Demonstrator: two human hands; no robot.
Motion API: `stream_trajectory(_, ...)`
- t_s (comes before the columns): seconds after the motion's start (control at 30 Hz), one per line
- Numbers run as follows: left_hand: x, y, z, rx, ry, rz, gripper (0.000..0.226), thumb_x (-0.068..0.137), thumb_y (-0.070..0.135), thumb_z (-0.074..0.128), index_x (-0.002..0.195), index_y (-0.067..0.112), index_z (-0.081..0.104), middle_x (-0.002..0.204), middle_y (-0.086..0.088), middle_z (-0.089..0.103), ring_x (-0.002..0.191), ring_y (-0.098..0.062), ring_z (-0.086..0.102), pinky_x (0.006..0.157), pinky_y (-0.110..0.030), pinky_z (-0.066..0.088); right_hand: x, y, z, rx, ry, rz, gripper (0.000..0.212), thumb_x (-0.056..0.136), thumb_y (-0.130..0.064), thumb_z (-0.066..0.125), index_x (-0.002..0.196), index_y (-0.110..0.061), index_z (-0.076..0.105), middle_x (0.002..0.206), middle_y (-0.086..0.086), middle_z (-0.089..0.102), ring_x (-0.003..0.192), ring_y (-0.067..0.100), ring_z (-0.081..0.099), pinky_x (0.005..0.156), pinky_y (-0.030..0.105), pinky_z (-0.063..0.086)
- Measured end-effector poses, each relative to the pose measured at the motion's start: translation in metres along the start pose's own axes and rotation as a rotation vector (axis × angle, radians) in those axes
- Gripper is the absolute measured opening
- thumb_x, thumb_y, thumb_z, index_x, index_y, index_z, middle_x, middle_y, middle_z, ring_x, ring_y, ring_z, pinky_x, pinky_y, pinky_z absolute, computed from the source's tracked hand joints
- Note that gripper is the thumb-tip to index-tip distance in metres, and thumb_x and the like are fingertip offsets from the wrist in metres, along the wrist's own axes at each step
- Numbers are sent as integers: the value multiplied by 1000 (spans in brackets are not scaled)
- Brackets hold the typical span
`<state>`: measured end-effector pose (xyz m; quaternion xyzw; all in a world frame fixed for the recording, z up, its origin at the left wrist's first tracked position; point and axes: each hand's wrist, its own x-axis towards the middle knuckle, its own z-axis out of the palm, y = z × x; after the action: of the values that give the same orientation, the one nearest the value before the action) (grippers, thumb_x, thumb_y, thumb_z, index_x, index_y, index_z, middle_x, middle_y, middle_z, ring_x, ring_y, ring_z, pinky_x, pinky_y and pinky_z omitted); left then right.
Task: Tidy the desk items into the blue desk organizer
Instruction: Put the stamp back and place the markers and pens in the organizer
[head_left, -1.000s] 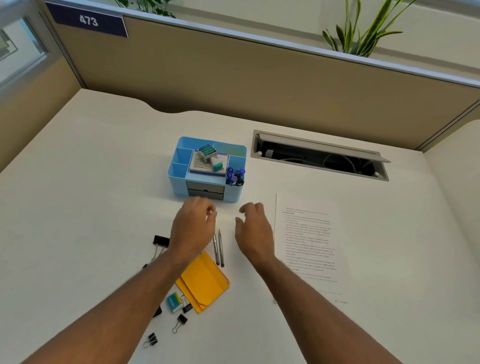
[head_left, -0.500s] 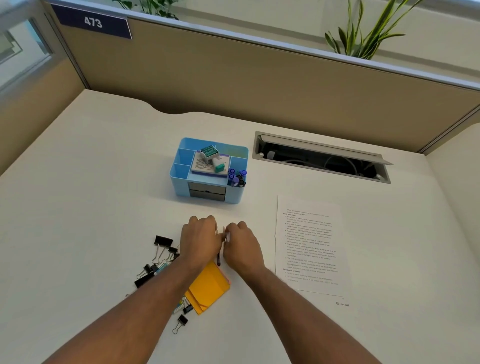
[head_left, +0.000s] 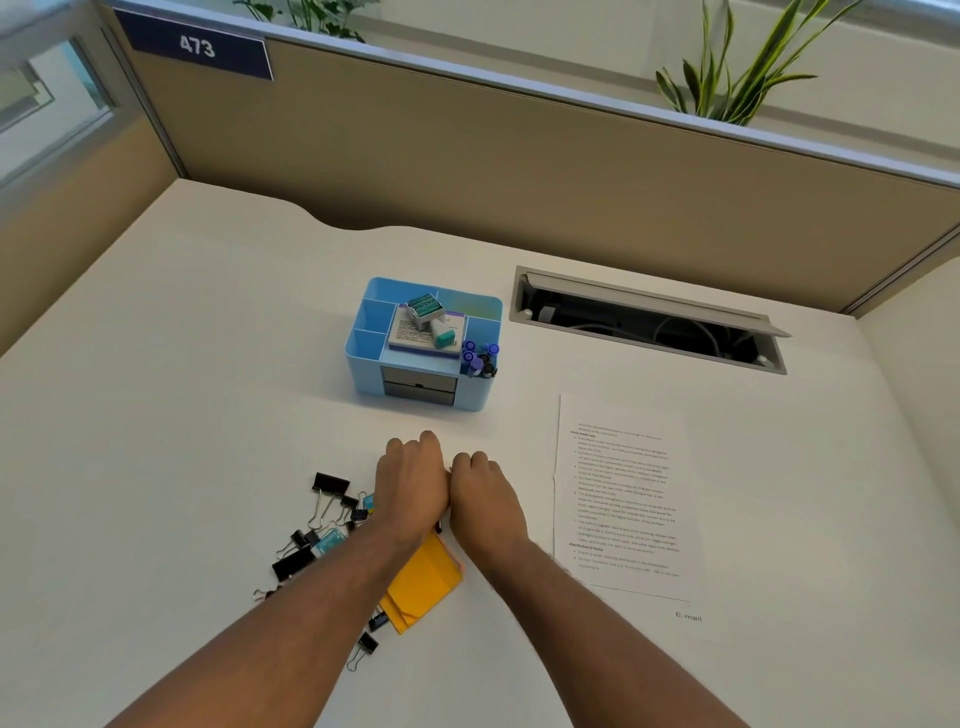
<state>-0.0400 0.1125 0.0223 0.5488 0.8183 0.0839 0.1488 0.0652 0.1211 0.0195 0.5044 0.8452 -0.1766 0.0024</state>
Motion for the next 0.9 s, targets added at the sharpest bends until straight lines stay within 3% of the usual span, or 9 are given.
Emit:
stream_trajectory(0.2,4,-3,-6,-84,-1,-44,6,89,16,56,88,10,57,88,-9,66,84,-20,46,61,-30,32,6,0,-5,61,25,76,33,95,-9,51,128,-13,47,118,13,53,102,27,53,79,33,45)
stream_trajectory(0.4,2,-4,0,-32,-27,-48,36,92,47,60,104,13,60,97,-6,68,97,-23,54,71,-34,46,7,2,-8,105,64,131,31,98,-12,50,128,-18,50,118,11,54,98,25,56,80,34,52)
stream_trajectory(0.5,2,3,0,10,-61,-54,30,95,40,58,104,12,62,102,-7,69,100,-23,55,74,-33,45,4,5,-9,117,46,166,32,97,-11,51,128,-19,48,117,10,53,91,23,57,77,34,54)
stream_trajectory(0.63,2,11,-2,-42,-89,-77,14,92,24,56,85,12,56,96,-11,68,92,-23,51,66,-33,37,1,8,-15,132,42,162,27,97,-13,48,123,-16,50,115,8,53,87,25,58,75,36,52)
stream_trajectory(0.73,4,6,-8,-162,-6,-73,19,91,25,54,77,13,48,86,-9,66,81,-20,47,61,-33,35,2,7,-21,146,111,151,22,97,-14,45,118,-16,52,113,6,56,83,24,59,72,36,51)
stream_trajectory(0.9,17,-13,-52,-552,289,34,7,93,22,62,91,18,56,83,3,60,76,-11,58,62,-24,50,13,-19,-41,262,325,34,12,100,-19,51,109,-19,59,103,0,63,79,13,57,72,32,55)
